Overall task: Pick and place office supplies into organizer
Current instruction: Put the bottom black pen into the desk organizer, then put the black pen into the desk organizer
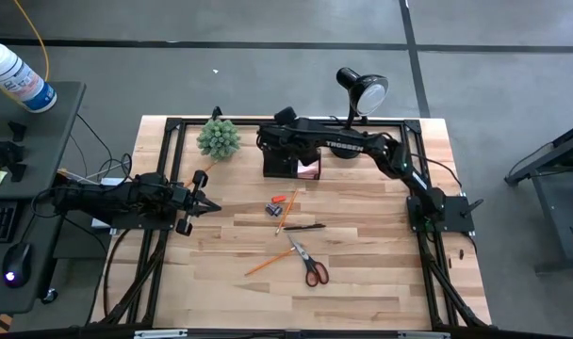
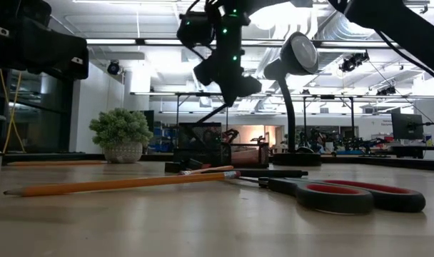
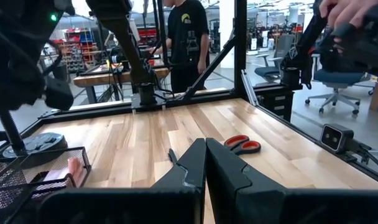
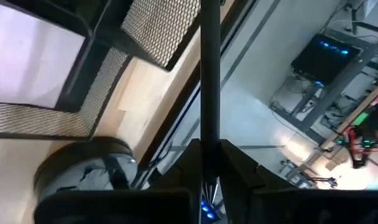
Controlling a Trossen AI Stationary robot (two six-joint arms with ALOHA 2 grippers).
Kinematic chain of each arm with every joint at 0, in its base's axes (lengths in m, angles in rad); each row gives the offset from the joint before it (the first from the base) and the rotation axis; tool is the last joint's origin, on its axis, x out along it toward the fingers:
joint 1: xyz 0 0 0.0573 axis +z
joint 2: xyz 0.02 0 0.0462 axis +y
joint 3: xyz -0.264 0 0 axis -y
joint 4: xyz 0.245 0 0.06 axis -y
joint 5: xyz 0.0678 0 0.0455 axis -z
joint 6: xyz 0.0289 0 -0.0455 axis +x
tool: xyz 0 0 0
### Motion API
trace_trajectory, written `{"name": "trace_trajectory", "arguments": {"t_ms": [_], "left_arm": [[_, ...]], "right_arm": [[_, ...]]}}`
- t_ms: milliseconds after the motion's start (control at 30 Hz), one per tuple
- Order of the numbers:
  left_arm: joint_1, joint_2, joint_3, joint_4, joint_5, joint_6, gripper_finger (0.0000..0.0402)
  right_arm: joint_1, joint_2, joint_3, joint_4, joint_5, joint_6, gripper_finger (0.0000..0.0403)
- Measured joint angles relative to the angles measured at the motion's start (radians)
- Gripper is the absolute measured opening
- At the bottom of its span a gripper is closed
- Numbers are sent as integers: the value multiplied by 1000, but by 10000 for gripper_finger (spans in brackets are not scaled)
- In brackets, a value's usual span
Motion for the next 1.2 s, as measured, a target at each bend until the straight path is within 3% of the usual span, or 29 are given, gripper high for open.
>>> {"name": "trace_trajectory", "arguments": {"t_ms": [400,767,1000,1067,1200], "left_arm": [[0,0,0,-1,4,4,1],[0,0,0,0,11,27,1],[0,0,0,1,11,27,1],[0,0,0,1,11,27,1],[0,0,0,1,11,27,1]], "right_arm": [[31,19,-11,73,-2,-26,40],[32,19,-11,136,8,-2,120],[45,19,15,248,151,36,156],[57,19,61,259,123,70,157],[82,-3,123,329,-49,217,148]]}}
